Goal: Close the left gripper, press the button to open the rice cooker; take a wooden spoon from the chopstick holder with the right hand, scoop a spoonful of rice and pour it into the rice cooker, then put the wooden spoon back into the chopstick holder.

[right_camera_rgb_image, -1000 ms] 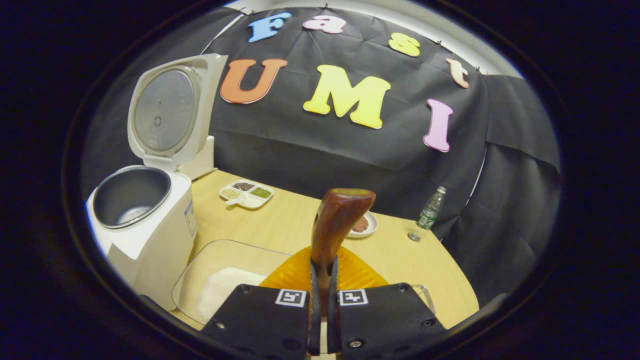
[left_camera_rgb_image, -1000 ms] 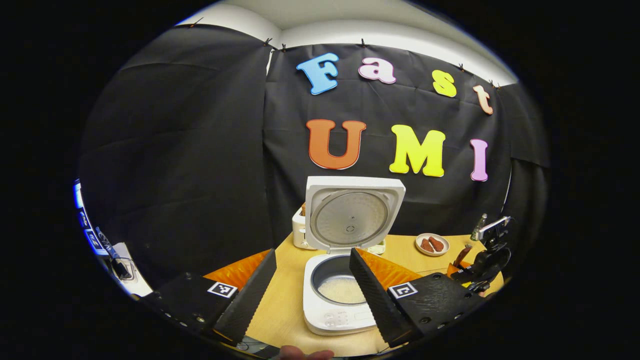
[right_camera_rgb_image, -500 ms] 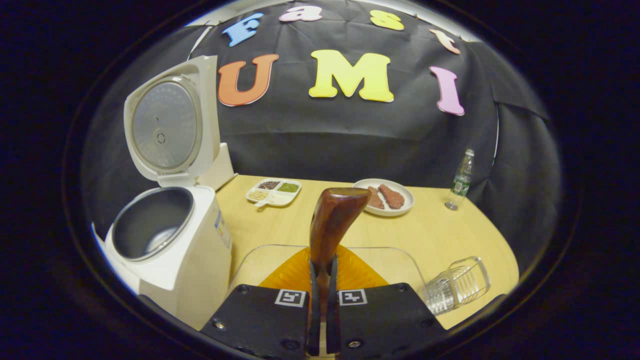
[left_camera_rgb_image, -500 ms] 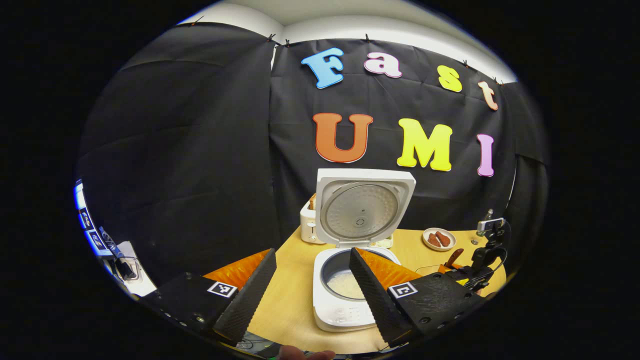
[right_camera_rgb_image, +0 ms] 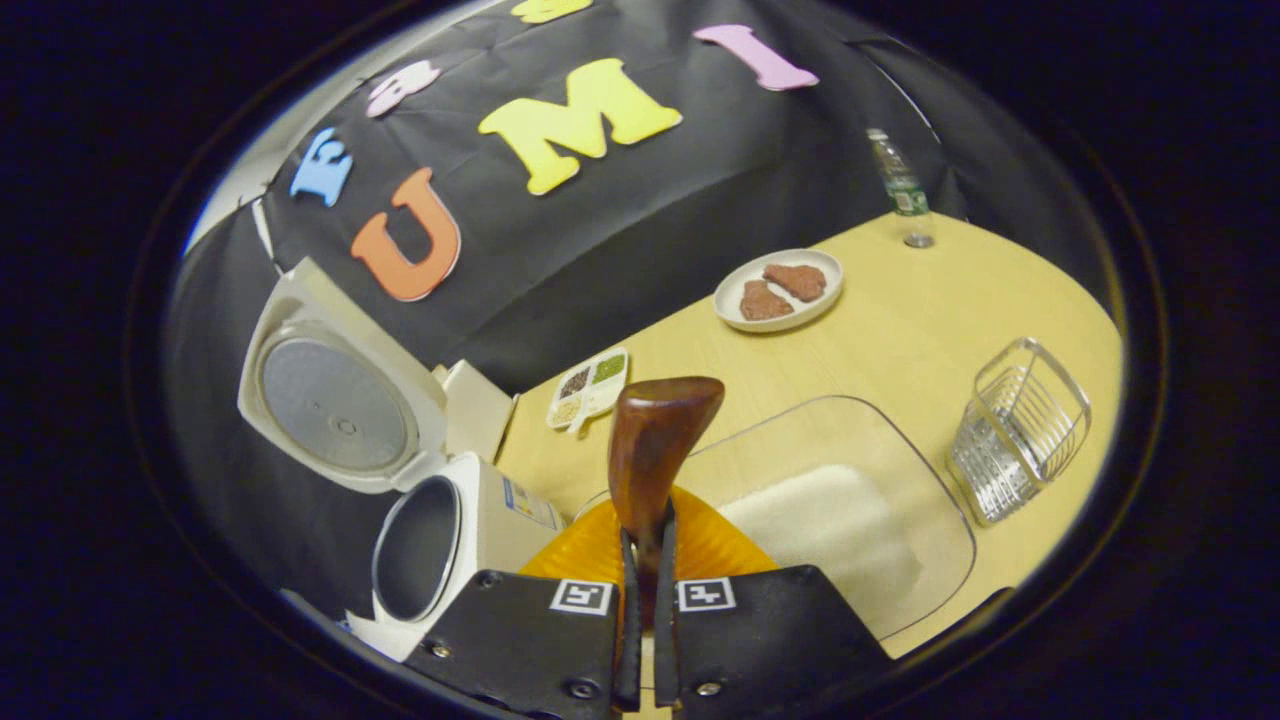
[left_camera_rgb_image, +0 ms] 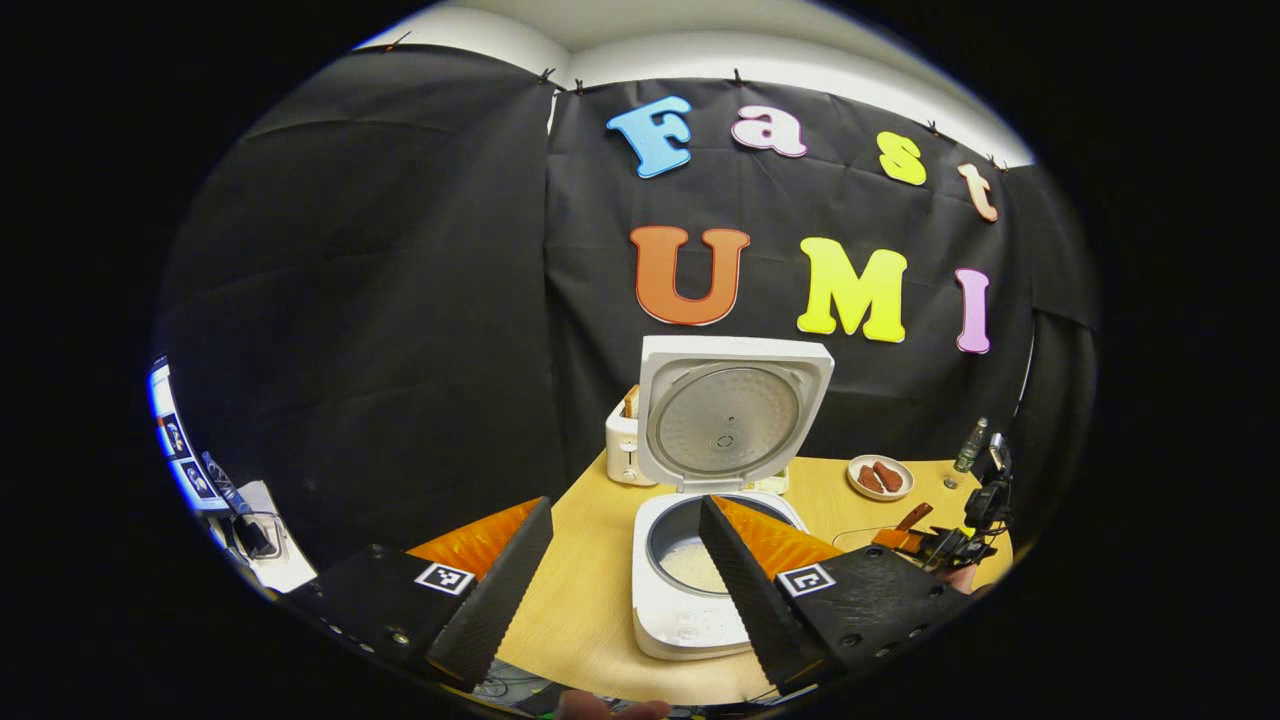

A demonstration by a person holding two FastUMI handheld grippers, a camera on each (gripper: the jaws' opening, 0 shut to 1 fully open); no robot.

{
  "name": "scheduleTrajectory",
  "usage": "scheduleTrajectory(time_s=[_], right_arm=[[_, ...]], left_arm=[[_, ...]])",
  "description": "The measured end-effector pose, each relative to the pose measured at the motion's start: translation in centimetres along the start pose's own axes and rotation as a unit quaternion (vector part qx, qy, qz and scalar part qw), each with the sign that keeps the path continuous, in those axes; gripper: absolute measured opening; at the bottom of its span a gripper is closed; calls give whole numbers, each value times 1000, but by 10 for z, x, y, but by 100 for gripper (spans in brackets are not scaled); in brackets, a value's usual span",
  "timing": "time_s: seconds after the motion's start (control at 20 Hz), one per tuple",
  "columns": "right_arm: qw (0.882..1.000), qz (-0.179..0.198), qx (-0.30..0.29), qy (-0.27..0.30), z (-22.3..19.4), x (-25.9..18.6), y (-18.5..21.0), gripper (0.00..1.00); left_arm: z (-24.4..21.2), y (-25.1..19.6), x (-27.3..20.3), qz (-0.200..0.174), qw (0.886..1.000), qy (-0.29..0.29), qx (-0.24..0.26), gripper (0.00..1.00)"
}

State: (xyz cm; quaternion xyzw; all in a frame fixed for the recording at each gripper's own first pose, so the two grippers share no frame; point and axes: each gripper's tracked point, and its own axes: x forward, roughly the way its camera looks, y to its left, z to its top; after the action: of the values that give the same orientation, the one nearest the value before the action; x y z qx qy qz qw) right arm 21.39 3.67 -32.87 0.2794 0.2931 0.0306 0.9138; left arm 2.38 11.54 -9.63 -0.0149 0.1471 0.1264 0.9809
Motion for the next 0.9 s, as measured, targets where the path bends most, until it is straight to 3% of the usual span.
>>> scheduleTrajectory(time_s=[0.2, 0.5, 0.7, 0.9], right_arm=[[995, 12, 97, -11, 16, -19, -21, 10], [977, 31, 206, -52, 55, -63, -45, 10], [971, 50, 226, -66, 77, -91, -37, 10], [970, 79, 219, -76, 102, -110, 0, 10]], left_arm=[[2, -17, -3, -11, 1000, -3, 2, 94], [20, -43, -11, -34, 999, -35, 7, 95], [23, -52, -19, -42, 998, -45, 1, 95], [20, -51, -28, -43, 998, -50, -8, 95]])
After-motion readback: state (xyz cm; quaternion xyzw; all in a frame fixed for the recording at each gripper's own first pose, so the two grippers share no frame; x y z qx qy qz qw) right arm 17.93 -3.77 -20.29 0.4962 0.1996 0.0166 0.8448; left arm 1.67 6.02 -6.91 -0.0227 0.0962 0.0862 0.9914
